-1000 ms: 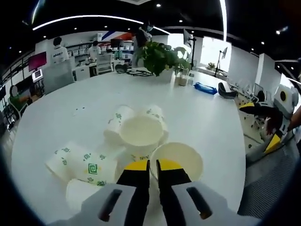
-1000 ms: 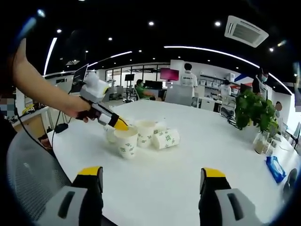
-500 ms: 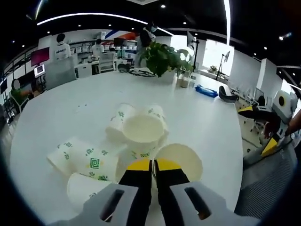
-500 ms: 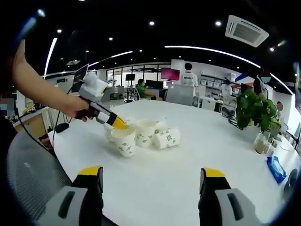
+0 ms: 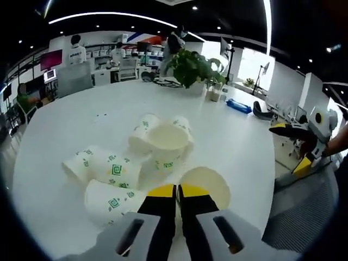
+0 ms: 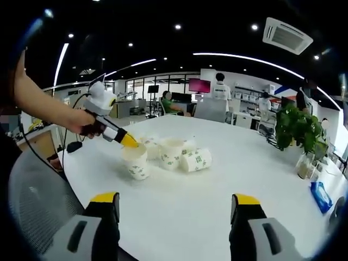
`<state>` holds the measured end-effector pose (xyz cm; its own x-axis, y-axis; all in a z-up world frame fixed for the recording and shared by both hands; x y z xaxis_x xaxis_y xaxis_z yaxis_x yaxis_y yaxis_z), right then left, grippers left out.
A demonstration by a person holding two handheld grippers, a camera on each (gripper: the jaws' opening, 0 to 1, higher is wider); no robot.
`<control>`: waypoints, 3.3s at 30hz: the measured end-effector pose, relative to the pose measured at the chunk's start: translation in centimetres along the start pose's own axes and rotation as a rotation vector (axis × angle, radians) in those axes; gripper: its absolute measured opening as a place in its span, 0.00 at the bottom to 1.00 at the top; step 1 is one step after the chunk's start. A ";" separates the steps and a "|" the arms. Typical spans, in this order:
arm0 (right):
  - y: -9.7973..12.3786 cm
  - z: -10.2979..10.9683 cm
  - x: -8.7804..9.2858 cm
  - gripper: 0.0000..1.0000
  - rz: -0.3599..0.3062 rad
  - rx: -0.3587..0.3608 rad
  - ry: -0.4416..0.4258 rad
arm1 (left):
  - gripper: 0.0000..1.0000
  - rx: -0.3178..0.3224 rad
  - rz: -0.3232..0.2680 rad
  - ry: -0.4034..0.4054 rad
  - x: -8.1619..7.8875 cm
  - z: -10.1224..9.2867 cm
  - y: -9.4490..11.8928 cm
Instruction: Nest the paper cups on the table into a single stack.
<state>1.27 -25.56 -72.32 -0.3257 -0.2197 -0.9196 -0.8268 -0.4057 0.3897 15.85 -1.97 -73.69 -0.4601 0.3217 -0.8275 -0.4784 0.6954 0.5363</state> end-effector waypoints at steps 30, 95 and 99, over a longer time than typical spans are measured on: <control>-0.1 0.4 0.0 0.84 -0.005 -0.025 0.000 | 0.01 0.063 0.049 0.033 3.1 -3.6 2.5; 0.0 0.2 0.0 0.82 0.000 -0.013 -0.004 | 0.14 0.018 -0.017 -0.041 -2.3 -0.4 0.8; 0.0 0.2 -0.1 0.82 0.003 -0.010 -0.004 | 0.15 0.012 -0.019 -0.043 -3.0 -0.3 0.6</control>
<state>1.16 -25.35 -72.26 -0.3302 -0.2172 -0.9186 -0.8213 -0.4136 0.3930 16.71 -2.69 -70.87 -0.4188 0.3356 -0.8438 -0.4777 0.7088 0.5190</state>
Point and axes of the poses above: the point that each gripper's makers call its tool centre point, and the gripper's own axes: y roughly backward along the fingers, z roughly to its left, x roughly out of its underside, the point moved 6 cm from there along y, roughly backward along the fingers
